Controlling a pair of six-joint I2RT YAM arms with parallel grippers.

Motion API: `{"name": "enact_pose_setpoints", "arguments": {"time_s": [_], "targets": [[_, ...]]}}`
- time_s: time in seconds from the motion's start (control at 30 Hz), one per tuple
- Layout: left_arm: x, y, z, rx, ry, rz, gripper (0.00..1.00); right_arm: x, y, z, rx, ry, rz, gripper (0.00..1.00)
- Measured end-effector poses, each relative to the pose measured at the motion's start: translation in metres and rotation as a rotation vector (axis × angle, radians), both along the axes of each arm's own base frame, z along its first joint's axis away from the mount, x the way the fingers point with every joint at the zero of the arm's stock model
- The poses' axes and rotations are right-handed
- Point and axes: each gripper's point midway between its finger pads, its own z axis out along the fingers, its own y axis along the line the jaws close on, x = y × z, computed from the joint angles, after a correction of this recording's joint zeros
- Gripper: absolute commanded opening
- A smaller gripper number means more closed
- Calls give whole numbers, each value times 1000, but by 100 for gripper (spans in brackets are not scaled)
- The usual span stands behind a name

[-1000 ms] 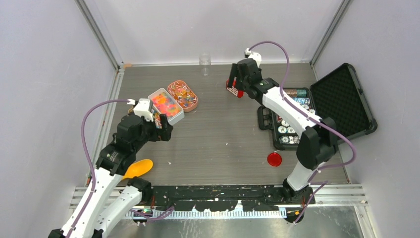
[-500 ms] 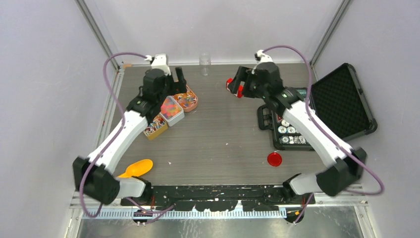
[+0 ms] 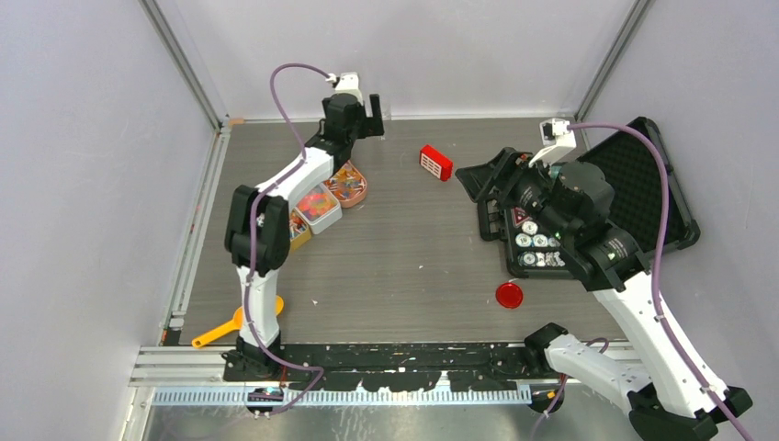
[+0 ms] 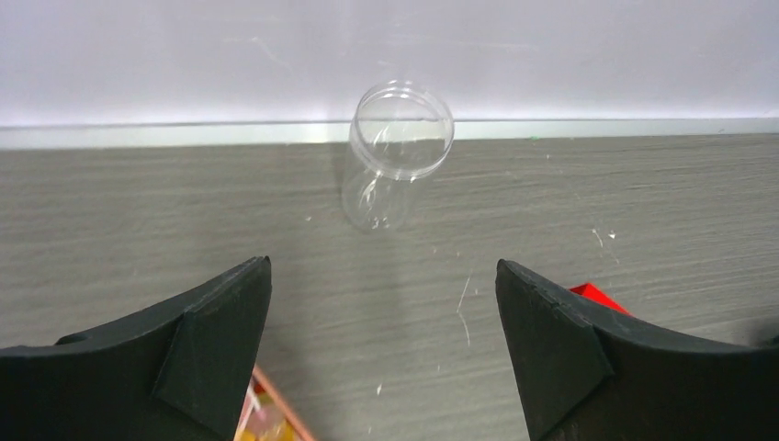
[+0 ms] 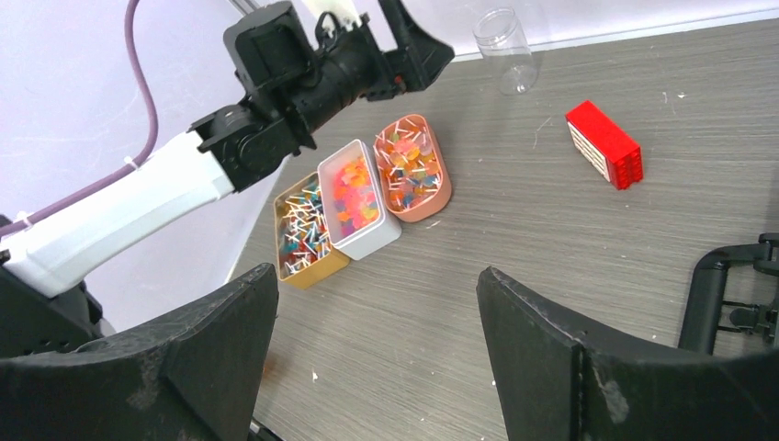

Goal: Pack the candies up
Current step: Pick up the packing bottle from the center of the board.

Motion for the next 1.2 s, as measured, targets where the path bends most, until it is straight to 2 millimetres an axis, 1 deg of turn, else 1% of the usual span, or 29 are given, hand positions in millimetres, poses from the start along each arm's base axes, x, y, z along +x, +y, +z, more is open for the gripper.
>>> {"name": "enact_pose_setpoints", "arguments": {"time_s": [0.1,0.23,0.33,0.43,0.57,0.7,0.87,1.0,1.13,1.2], "targets": [[17,-10,-5,7,-30,-27,98,2,1,-7,-25,14,5,84],[37,-21,-13,22,-62,-54,98,6,2,-25,-60,57,7,84],[49,-27,-22,33,-76,-66,96,6,1,-28,-78,57,5,84],[67,-36,-28,31,-97,-76,94,8,1,-30,-95,56,3,84],[90,-45,-30,31,-133,-81,94,15,4,-39,-123,78,6,84],[95,-44,-43,49,-123,-69,94,22,5,-52,-153,112,-2,84],[97,-43,-62,75,-101,-67,84,27,1,-56,-181,110,-26,84],[97,-44,-64,79,-99,-76,74,29,0,-57,-189,111,-32,84],[96,-47,-65,79,-105,-92,57,31,0,-59,-195,114,-34,84],[93,-48,-67,78,-108,-109,53,31,0,-59,-197,112,-37,84]]}}
